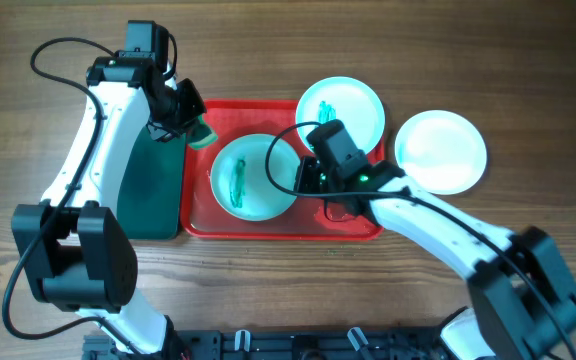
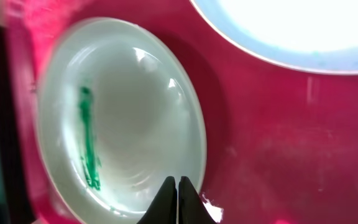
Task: Clean dirty plates on tray and stack at the side
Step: 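Move the right gripper back and grasp the rim of the lower-right plate, then lower the sponge with the left gripper onto the held plate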
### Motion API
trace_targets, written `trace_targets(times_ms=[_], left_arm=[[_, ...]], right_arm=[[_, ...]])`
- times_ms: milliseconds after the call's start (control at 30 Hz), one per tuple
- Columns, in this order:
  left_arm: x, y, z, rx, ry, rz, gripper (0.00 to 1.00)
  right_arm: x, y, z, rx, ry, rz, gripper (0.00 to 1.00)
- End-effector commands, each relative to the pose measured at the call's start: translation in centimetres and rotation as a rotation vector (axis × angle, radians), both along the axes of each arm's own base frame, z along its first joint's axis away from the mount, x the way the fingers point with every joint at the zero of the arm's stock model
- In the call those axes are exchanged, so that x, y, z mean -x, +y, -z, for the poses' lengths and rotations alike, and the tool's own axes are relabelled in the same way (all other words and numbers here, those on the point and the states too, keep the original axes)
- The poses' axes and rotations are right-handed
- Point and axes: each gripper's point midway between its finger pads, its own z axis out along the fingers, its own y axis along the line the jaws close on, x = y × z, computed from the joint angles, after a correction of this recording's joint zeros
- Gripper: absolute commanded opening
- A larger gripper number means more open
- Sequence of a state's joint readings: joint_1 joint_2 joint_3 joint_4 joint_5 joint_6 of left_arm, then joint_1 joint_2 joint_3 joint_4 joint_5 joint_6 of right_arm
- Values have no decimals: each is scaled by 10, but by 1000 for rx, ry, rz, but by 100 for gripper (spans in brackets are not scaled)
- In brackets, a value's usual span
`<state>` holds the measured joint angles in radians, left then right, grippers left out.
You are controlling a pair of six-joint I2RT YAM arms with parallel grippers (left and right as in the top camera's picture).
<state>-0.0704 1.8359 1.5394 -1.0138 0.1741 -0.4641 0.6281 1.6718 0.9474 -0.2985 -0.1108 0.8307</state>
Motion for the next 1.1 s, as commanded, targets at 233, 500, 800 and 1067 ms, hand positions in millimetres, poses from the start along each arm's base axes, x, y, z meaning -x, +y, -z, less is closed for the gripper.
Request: trace_targets(times_ms=[233,500,800,1067], left_arm=[[-2,-5,-5,11,-21,29,4],[6,-5,10,10,8,29,4],[17,-25,12,-5,25,148,4],[57,-27,60,-174,120,328,4]], right_arm=[[-15,15,21,-11,92,-59,34],[-17,30,34,-100,121,-117,37],[-17,40,48,-146,149,-127,4],[-18,38,48,-152,153,-122,4]])
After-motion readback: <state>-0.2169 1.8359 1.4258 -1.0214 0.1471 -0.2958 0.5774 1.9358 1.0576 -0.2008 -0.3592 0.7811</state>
